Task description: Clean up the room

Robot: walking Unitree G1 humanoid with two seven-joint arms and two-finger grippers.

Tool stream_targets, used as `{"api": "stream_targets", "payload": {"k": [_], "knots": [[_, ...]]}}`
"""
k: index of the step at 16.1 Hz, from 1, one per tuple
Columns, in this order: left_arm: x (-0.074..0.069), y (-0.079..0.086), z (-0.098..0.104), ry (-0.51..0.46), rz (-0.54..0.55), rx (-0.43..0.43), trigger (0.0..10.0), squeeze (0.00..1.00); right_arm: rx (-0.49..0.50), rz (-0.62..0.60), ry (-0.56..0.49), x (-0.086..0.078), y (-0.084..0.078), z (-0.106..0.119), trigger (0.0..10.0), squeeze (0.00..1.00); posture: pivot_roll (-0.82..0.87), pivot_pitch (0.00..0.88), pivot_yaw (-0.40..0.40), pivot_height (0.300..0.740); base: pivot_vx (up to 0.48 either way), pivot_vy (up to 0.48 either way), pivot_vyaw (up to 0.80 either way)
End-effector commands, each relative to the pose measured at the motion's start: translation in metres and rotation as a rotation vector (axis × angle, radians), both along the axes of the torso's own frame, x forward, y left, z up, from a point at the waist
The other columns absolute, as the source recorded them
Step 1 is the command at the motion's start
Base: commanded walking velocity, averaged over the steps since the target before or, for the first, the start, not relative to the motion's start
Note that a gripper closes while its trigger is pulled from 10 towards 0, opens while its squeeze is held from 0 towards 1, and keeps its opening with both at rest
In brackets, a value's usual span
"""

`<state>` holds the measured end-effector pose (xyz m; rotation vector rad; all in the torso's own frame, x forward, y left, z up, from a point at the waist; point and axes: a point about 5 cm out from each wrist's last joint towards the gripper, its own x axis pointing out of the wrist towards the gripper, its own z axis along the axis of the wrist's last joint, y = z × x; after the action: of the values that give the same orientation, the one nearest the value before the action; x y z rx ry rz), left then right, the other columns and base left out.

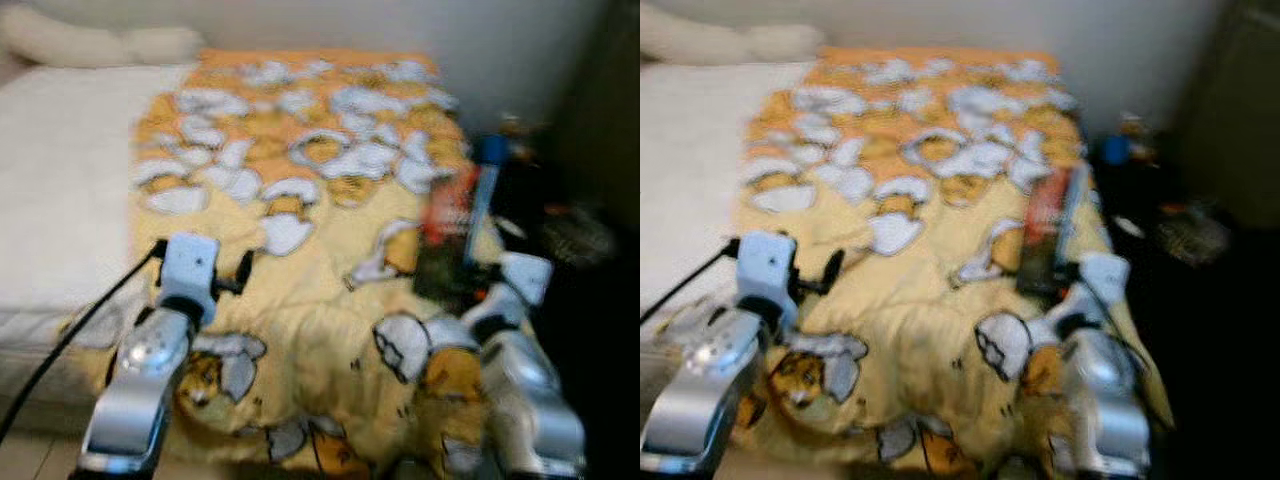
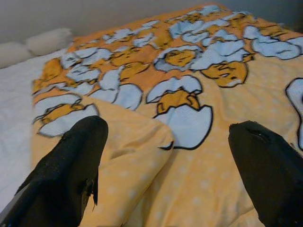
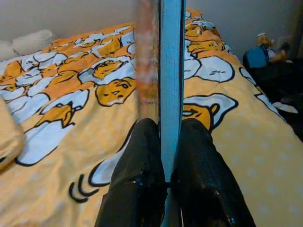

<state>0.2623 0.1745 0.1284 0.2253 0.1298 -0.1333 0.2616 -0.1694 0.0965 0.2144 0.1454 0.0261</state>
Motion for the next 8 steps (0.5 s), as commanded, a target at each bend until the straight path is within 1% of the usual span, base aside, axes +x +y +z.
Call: {"api": "stream_targets", "payload": {"k": [1, 3, 4, 5, 8], "knots": [[-0.0001, -0.0001, -0.0021, 0.012, 0.008, 0.006, 10.0, 0.0, -0.026, 0.011, -0.047, 0.0059, -0.0018, 0.0124, 10.0, 0.0, 0.01, 0.0, 0.036, 0.74, 0.0, 0.319, -0.62], [-0.0008, -0.0003, -0.0036, 0.018, 0.014, -0.004, 10.0, 0.0, -0.029, 0.018, -0.047, 0.0073, -0.0014, 0.0135, 10.0, 0.0, 0.02, 0.0, 0.029, 0.74, 0.0, 0.322, -0.62], [-0.0018, 0.0, -0.0049, 0.023, 0.022, -0.014, 10.0, 0.0, -0.031, 0.024, -0.046, 0.0077, -0.0011, 0.0143, 10.0, 0.0, 0.02, 0.0, 0.025, 0.74, 0.0, 0.322, 0.0], [-0.0025, 0.0005, -0.0057, 0.026, 0.031, -0.02, 10.0, 0.0, -0.031, 0.029, -0.045, 0.0082, -0.0007, 0.015, 10.0, 0.0, 0.02, 0.0, 0.02, 0.74, 0.0, 0.326, -0.43], [-0.0056, 0.0032, -0.0063, 0.031, 0.054, -0.035, 10.0, 0.0, -0.037, 0.057, -0.05, 0.01, 0.0038, 0.0168, 10.0, 0.0, 0.03, 0.0, 0.011, 0.74, 0.0, 0.321, 0.0]]}}
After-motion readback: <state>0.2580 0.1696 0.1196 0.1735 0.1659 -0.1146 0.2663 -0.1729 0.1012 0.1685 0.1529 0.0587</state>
